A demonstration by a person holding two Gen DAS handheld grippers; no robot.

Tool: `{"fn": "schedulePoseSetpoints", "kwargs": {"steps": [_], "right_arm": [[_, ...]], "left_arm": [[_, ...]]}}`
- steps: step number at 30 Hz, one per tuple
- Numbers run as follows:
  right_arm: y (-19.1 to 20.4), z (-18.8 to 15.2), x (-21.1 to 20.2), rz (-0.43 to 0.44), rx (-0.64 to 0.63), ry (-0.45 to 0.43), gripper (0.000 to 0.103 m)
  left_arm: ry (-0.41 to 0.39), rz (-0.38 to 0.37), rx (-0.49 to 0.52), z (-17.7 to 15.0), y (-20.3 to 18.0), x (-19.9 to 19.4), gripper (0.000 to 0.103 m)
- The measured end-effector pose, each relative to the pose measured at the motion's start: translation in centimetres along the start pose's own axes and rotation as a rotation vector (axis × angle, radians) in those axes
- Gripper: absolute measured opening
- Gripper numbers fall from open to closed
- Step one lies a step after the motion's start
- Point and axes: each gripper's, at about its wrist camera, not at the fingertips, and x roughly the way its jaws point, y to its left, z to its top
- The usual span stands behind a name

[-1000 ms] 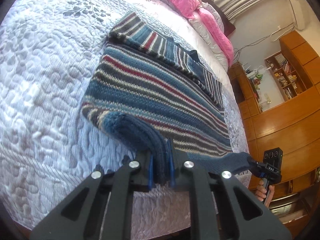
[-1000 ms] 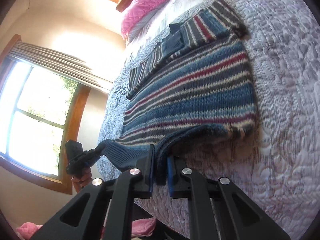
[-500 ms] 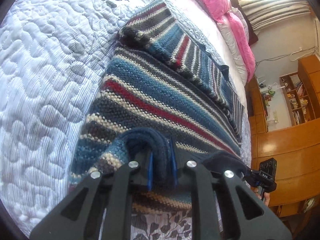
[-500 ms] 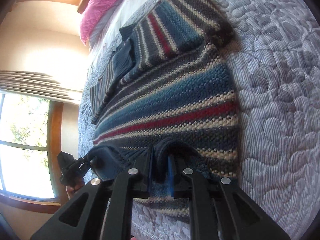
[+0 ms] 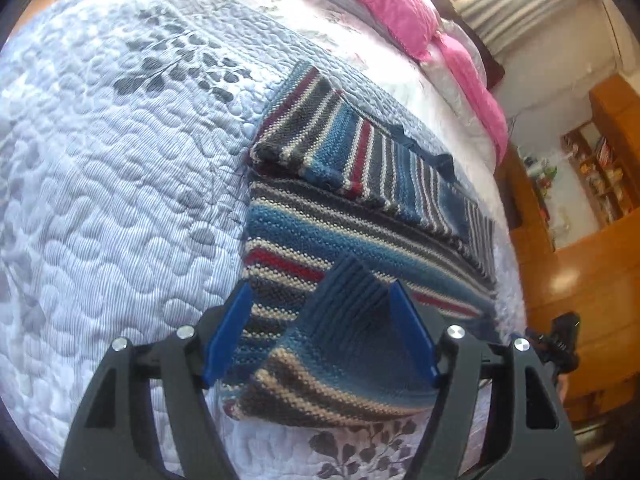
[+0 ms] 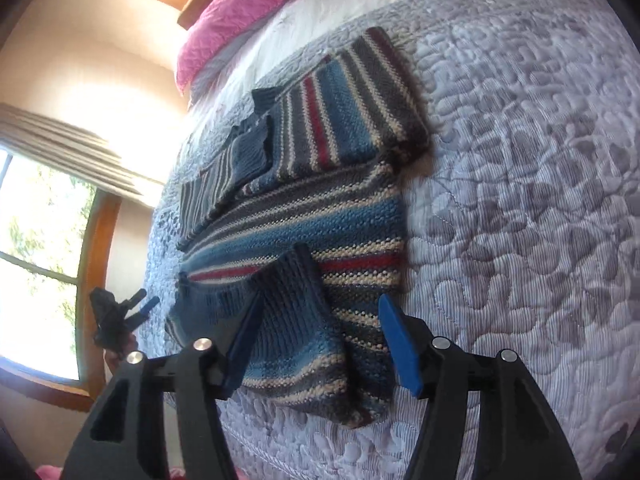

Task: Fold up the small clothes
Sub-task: 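Grasp the ribbed hem with the left gripper while the right gripper grasps it too, lifting toward the collar, then carry the hem over the body toward the collar with both grippers and release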

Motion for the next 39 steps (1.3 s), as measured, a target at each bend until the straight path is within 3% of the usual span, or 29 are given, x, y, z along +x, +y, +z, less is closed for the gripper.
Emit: {"fn": "schedulePoseSetpoints", "kwargs": {"steps": [6,16,21,26,28,30,31,32,33,35,39], "right_arm": [[3.8,0.2,1.9,-0.084,-0.175,0.057,0.069],[4.5,1.2,5.4,-0.094,-0.238,0.115,0.071],[4.8,2.0,7.1,-0.11,-0.282,0.159,0.076],[5.3,2.0,9.0,-0.117,-0.317,0.202,0.076],[5.9,1.7,9.7,-0.141,-0.351,0.215,0.073],[6.5,1.3,10.4,-0.2,-0.401,0.226,0.051],[6.7,1.1,10.5,-0.218,-0.424,0.227,0.048],[6.8,1.0,10.5,-0.219,-0.435,0.22,0.043],[7.0,0.9,10.4,-0.216,-0.44,0.214,0.027],[6.8,1.0,9.9,-0.194,-0.428,0.205,0.011],[6.4,0.9,8.6,-0.159,-0.404,0.174,0.01]], "left_arm": [[0.114,0.004,0.198,0.5,-3.1,4.3,0.071],[0.228,0.004,0.25,0.8,-2.9,9.0,0.072],[0.227,-0.019,0.285,0.3,-3.0,9.4,0.072],[0.227,-0.022,0.325,-0.3,-3.9,9.3,0.058],[0.224,0.004,0.349,-0.6,-4.3,9.4,0.05],[0.22,0.02,0.366,-0.7,-4.4,9.3,0.046],[0.216,0.024,0.366,-0.8,-4.4,9.2,0.041],[0.213,0.021,0.361,-0.7,-4.4,9.1,0.038],[0.21,0.01,0.356,-0.8,-4.3,8.9,0.03],[0.201,0.005,0.348,-0.9,-4.4,8.7,0.026],[0.179,-0.002,0.356,-1.2,-4.9,7.9,0.013]]}}
